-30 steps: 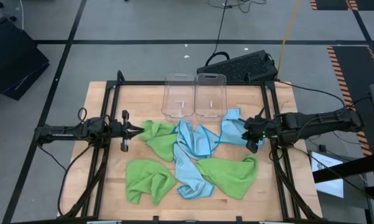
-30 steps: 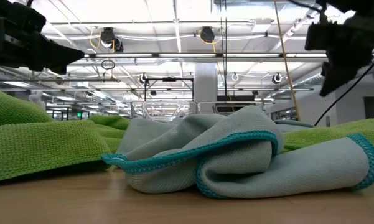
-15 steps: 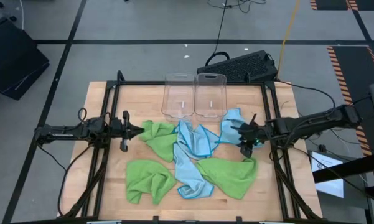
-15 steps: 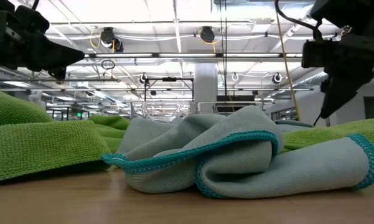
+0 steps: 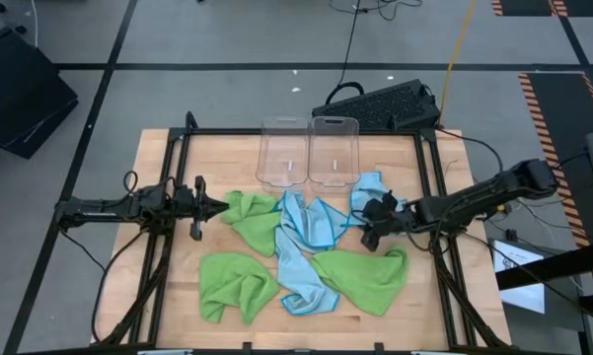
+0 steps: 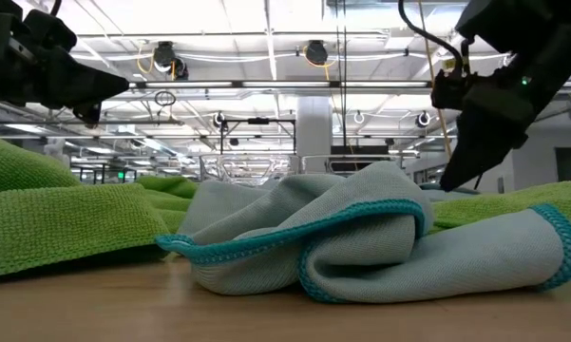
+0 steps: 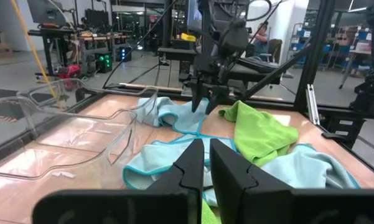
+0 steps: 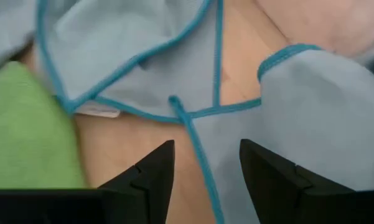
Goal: Fold microfiber towels
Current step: Fold the top right blue microfiber towel
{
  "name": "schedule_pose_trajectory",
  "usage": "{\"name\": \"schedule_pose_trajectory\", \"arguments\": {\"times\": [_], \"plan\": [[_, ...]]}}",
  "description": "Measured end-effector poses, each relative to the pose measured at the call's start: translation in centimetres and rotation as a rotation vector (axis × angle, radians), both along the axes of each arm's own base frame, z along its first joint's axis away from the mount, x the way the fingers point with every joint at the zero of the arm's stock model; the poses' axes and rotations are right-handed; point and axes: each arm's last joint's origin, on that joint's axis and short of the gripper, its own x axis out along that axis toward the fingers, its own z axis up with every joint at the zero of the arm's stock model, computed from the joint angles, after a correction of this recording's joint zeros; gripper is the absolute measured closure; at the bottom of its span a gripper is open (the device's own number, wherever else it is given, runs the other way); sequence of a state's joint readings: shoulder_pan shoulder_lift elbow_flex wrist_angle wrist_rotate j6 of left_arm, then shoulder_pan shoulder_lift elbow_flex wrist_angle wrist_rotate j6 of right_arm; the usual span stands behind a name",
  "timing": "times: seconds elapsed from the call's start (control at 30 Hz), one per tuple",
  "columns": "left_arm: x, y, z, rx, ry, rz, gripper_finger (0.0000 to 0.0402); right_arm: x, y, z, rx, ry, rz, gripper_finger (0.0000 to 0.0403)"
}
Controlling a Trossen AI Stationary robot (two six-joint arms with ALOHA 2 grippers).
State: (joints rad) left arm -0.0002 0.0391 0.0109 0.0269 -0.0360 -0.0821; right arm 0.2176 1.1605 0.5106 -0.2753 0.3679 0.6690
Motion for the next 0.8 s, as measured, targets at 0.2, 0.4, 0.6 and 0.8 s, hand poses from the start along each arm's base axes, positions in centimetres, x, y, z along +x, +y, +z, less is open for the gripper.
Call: {"name": "schedule_pose_trajectory", "arguments": {"times": [0.2, 0.4, 0.6, 0.8], "plan": [[0.0, 0.0, 0.0, -0.044, -0.004, 0.015, 0.0371, 0.2, 1.0, -1.5, -0.004, 0.066, -0.005, 0.0227], [0.0, 0.1, 0.4, -0.112, -0.043, 0.040, 0.0371, 0.0, 3.0, -2.6, -0.060, 0.075, 0.024, 0.0227], [0.0, -0.2, 0.5, -0.110, -0.058, 0.045, 0.0371, -0.5, 4.2, -2.6, -0.089, 0.063, 0.073, 0.0227], [0.4, -0.8, 1.8, -0.057, -0.057, 0.006, 0.0371, -0.6, 4.5, -2.6, -0.129, 0.061, 0.099, 0.0227]]}}
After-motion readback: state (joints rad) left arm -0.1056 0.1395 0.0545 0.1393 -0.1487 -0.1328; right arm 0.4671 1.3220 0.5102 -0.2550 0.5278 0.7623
